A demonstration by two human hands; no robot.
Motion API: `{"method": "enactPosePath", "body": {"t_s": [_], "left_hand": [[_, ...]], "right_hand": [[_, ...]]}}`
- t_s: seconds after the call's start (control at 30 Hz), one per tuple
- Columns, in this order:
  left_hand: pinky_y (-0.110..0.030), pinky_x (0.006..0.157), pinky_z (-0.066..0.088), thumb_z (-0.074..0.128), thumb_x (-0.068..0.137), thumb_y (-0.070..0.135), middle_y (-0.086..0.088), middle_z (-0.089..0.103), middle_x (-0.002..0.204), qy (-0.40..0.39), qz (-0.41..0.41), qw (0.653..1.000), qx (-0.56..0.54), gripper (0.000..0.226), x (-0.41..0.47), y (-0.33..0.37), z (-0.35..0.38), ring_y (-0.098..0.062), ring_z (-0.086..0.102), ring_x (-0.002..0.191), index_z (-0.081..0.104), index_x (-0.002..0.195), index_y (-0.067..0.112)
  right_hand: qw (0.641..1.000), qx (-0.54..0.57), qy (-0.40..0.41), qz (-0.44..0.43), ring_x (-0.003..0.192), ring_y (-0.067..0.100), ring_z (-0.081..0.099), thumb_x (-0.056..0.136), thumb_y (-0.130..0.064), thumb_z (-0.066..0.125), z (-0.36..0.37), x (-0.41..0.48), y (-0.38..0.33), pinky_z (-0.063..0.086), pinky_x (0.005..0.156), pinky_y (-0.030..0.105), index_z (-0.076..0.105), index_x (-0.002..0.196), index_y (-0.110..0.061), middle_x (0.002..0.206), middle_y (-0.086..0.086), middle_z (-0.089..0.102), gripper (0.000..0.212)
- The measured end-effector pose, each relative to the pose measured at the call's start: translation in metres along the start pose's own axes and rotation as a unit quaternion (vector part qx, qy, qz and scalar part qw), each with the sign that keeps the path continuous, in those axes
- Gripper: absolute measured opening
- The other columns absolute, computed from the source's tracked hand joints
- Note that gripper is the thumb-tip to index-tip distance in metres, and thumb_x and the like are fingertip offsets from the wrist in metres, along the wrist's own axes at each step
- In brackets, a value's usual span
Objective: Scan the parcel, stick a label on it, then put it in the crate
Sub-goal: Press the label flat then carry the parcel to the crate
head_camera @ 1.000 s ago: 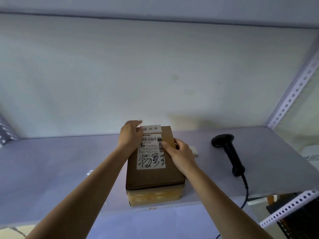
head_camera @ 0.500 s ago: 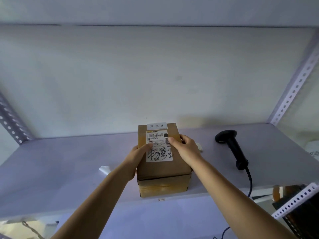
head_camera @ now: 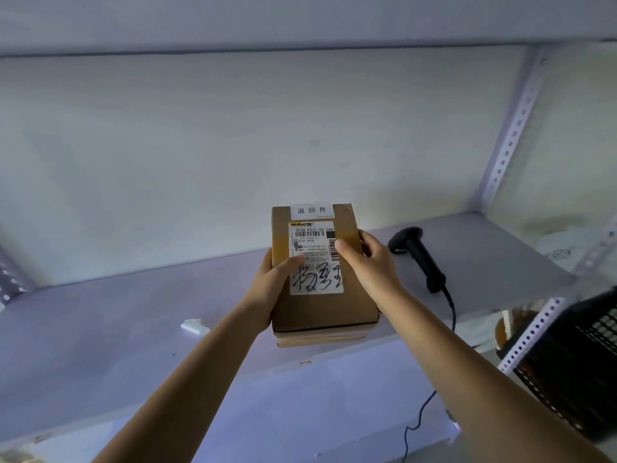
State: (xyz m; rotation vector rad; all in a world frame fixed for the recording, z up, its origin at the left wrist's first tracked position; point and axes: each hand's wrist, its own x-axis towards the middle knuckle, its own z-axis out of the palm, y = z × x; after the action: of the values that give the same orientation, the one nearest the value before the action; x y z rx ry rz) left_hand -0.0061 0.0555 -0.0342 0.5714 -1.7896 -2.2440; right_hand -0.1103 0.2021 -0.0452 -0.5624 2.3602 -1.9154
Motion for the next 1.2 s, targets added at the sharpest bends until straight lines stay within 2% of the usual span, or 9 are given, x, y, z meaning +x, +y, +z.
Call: {"method": "enactPosePath", "body": {"t_s": [0.13,0.3,0.4,0.5,0.63,0.73,0.87,1.0,1.2], "left_hand": [[-0.024,0.054,0.058,0.062,0.089,0.020,-0.007,0.074,0.105,-0.051,0.002,0.999,0.001,0.036,0.003,-0.003,0.039,-0.014,0.076,0.073,0.054,0.124,0.023],[-0.033,0.072,0.056,0.064,0.088,0.026,-0.007,0.063,0.109,-0.083,-0.002,0.996,0.013,0.051,0.002,-0.019,0.110,-0.020,0.067,0.095,0.031,0.125,0.017],[-0.035,0.070,0.058,0.063,0.088,0.025,-0.011,0.061,0.112,-0.144,-0.006,0.990,0.006,0.047,-0.003,-0.031,0.163,-0.023,0.069,0.095,0.031,0.121,0.016],[-0.045,0.083,0.059,0.059,0.090,0.028,-0.017,0.063,0.120,-0.218,-0.017,0.976,-0.017,0.038,-0.011,-0.046,0.217,-0.032,0.067,0.105,0.037,0.120,0.020],[-0.023,0.059,0.056,0.039,0.098,0.038,-0.007,0.064,0.106,-0.287,0.003,0.957,0.033,0.009,-0.040,-0.073,0.299,-0.017,0.066,0.090,0.042,0.099,0.029],[-0.031,0.071,0.054,0.034,0.100,0.039,-0.010,0.061,0.113,-0.335,0.002,0.941,0.039,0.018,-0.070,-0.090,0.362,-0.021,0.064,0.097,0.043,0.104,0.025],[-0.053,0.098,0.049,0.034,0.101,0.037,-0.022,0.057,0.128,-0.392,-0.030,0.919,0.031,0.041,-0.111,-0.113,0.437,-0.038,0.059,0.116,0.036,0.129,0.008],[-0.055,0.101,0.045,0.037,0.100,0.033,-0.020,0.055,0.127,-0.407,-0.052,0.912,0.026,0.025,-0.149,-0.135,0.502,-0.038,0.057,0.117,0.037,0.120,0.018],[-0.040,0.080,0.052,0.042,0.098,0.033,-0.012,0.059,0.112,-0.436,-0.063,0.897,0.032,0.022,-0.187,-0.158,0.574,-0.029,0.061,0.100,0.040,0.117,0.022]], "right_hand": [[0.998,0.009,0.055,-0.005,0.078,-0.007,0.064,0.084,-0.042,0.066,-0.043,-0.014,0.003,0.047,0.068,0.018,0.067,0.102,-0.031,0.091,-0.015,0.071,0.021],[0.989,0.011,0.150,0.003,0.090,0.005,0.067,0.081,-0.040,0.068,-0.117,-0.040,0.007,0.053,0.079,0.026,0.065,0.108,-0.032,0.098,-0.012,0.072,0.028],[0.975,0.010,0.221,0.012,0.094,0.008,0.067,0.078,-0.042,0.071,-0.169,-0.063,0.012,0.053,0.079,0.026,0.054,0.110,-0.031,0.102,-0.014,0.068,0.037],[0.959,0.010,0.283,0.034,0.094,0.015,0.069,0.076,-0.045,0.072,-0.221,-0.089,0.018,0.057,0.082,0.036,0.048,0.108,-0.030,0.103,-0.009,0.067,0.043],[0.935,0.027,0.351,0.048,0.092,0.014,0.070,0.077,-0.044,0.073,-0.299,-0.137,0.030,0.059,0.075,0.033,0.048,0.105,-0.032,0.110,-0.003,0.067,0.039],[0.917,0.028,0.395,0.047,0.086,0.005,0.069,0.079,-0.041,0.073,-0.354,-0.177,0.036,0.054,0.062,0.016,0.046,0.096,-0.039,0.102,-0.013,0.066,0.032],[0.893,0.010,0.446,0.066,0.097,0.020,0.069,0.085,-0.032,0.069,-0.426,-0.223,0.047,0.058,0.083,0.040,0.046,0.109,-0.027,0.109,0.000,0.067,0.033],[0.884,0.019,0.463,0.063,0.092,0.021,0.070,0.091,-0.024,0.061,-0.489,-0.265,0.056,0.060,0.079,0.038,0.045,0.113,-0.021,0.110,0.005,0.068,0.027],[0.870,0.046,0.489,0.049,0.090,0.022,0.070,0.093,-0.016,0.057,-0.558,-0.306,0.074,0.059,0.076,0.036,0.048,0.102,-0.028,0.102,0.002,0.067,0.018]]}}
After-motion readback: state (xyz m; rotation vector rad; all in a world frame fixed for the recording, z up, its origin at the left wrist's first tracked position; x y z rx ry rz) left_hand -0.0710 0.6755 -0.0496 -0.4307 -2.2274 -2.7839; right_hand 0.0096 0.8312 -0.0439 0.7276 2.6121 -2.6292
